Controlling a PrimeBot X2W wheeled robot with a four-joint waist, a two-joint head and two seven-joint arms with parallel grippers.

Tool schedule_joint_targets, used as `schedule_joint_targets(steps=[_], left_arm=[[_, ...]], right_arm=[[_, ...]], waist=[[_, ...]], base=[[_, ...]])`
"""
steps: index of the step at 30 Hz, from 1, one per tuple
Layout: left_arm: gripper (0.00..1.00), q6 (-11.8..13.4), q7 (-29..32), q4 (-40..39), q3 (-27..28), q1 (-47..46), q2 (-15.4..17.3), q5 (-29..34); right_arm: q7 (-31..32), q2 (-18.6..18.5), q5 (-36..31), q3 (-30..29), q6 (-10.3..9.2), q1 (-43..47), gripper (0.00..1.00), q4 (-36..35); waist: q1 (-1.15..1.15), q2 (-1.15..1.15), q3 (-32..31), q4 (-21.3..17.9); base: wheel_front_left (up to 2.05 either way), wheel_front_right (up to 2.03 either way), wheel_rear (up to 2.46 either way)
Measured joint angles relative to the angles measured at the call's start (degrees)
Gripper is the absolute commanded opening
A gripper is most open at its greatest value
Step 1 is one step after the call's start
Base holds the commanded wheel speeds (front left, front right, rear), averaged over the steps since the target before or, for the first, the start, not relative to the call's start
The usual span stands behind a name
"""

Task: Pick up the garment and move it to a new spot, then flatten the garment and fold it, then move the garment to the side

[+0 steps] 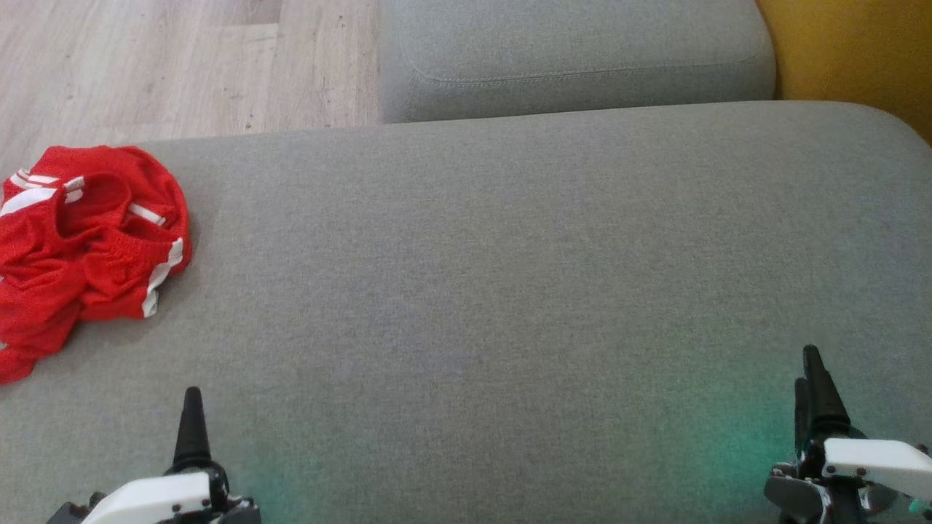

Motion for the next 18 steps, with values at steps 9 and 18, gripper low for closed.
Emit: schedule_joint_targets(steps=[9,18], left_arm=[[1.00,0.8,-1.2,-1.9,-1.9,0.0,0.0,7.3],[1.00,1.2,-2.8,-3.3,-3.4,0.3,0.0,17.9]], right_arm=[[-1.2,0.0,-8.4,1.6,0.00,0.0,1.00,-2.5],[-2.8,0.0,-16.7,3.3,0.00,0.2,1.00,-4.4]], waist=[[0.00,0.00,-0.1,0.1],[0.00,0.00,-0.2,0.1]], base=[[0.00,0.00,0.00],[0.00,0.00,0.00]])
